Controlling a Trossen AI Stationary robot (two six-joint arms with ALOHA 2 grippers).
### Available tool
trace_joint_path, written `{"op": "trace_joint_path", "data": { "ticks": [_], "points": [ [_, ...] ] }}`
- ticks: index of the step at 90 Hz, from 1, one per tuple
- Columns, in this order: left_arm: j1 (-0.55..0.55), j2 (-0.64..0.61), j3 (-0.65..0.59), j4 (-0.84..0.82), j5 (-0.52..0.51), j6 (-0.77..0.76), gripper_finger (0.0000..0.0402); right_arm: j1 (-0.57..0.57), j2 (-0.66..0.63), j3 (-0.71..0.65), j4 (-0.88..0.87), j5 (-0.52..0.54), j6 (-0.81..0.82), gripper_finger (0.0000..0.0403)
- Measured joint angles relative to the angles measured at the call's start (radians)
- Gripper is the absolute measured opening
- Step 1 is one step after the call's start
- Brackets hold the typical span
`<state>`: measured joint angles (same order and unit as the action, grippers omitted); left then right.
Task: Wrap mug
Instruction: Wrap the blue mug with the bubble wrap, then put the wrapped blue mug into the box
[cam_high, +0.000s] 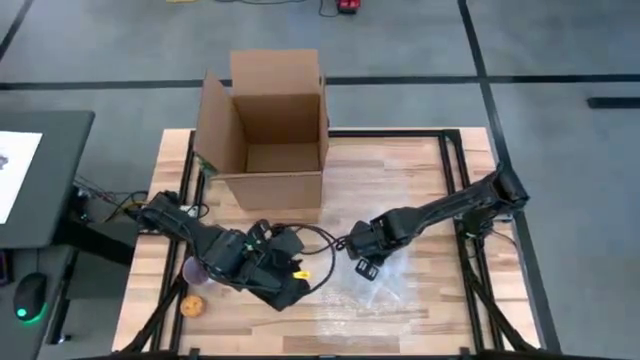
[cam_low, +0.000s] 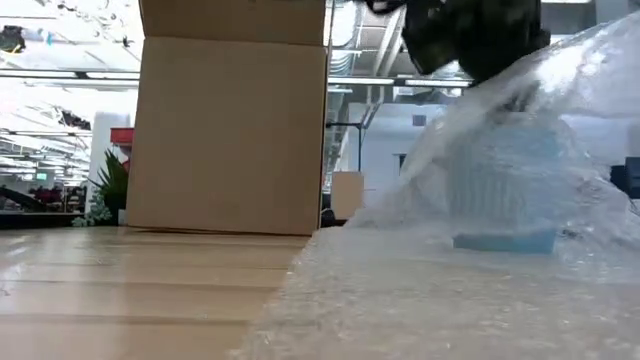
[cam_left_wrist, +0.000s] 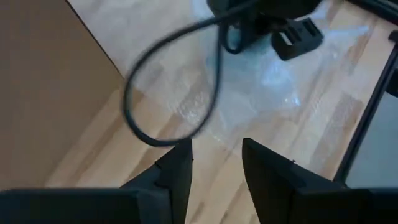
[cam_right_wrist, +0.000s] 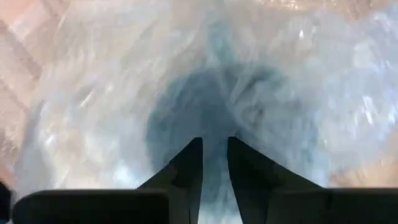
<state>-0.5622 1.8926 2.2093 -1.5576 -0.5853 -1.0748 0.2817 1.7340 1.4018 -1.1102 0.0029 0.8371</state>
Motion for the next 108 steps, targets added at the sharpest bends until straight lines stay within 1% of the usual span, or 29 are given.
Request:
{"op": "trace_joint_path", "data": {
  "ticks": [22,32,41,49,62,66,71,80,90,98,108],
  "points": [
    [-0.029,-0.001,0.0,-0.009,-0.038,0.015,0.0117,-0.014,-0.002,0.182,-0.19,-0.015,0.085,0.0068],
    [-0.043,-0.001,0.0,-0.015,-0.058,0.017,0.0117,-0.016,-0.003,0.224,-0.254,-0.025,0.081,0.0085],
    [-0.056,-0.001,0.0,-0.014,-0.058,0.023,0.0117,-0.018,-0.004,0.211,-0.28,-0.036,0.074,0.0121],
    [-0.067,-0.001,0.0,-0.014,-0.048,0.023,0.0116,-0.031,-0.005,0.154,-0.248,-0.052,0.073,0.0168],
    [-0.094,-0.018,0.0,-0.013,-0.046,0.021,0.0105,-0.057,-0.004,0.021,-0.133,-0.057,0.094,0.0253],
    [-0.105,-0.029,0.0,-0.013,-0.046,0.017,0.0101,-0.064,-0.004,-0.019,-0.094,-0.057,0.106,0.0271],
    [-0.116,-0.044,0.0,-0.014,-0.047,0.011,0.0096,-0.068,-0.004,-0.069,-0.037,-0.056,0.125,0.0284],
    [-0.136,-0.069,0.0,-0.014,-0.068,-0.005,0.0088,-0.076,-0.006,-0.153,0.095,-0.051,0.173,0.0288],
    [-0.152,-0.092,0.0,-0.013,-0.088,-0.017,0.0082,-0.082,-0.008,-0.22,0.233,-0.041,0.21,0.0275],
    [-0.162,-0.107,0.0,-0.014,-0.105,-0.022,0.0078,-0.082,-0.01,-0.27,0.314,-0.029,0.245,0.0253],
    [-0.164,-0.119,0.0,-0.014,-0.127,-0.023,0.0075,-0.082,-0.01,-0.311,0.372,-0.011,0.262,0.0205]
  ]
}}
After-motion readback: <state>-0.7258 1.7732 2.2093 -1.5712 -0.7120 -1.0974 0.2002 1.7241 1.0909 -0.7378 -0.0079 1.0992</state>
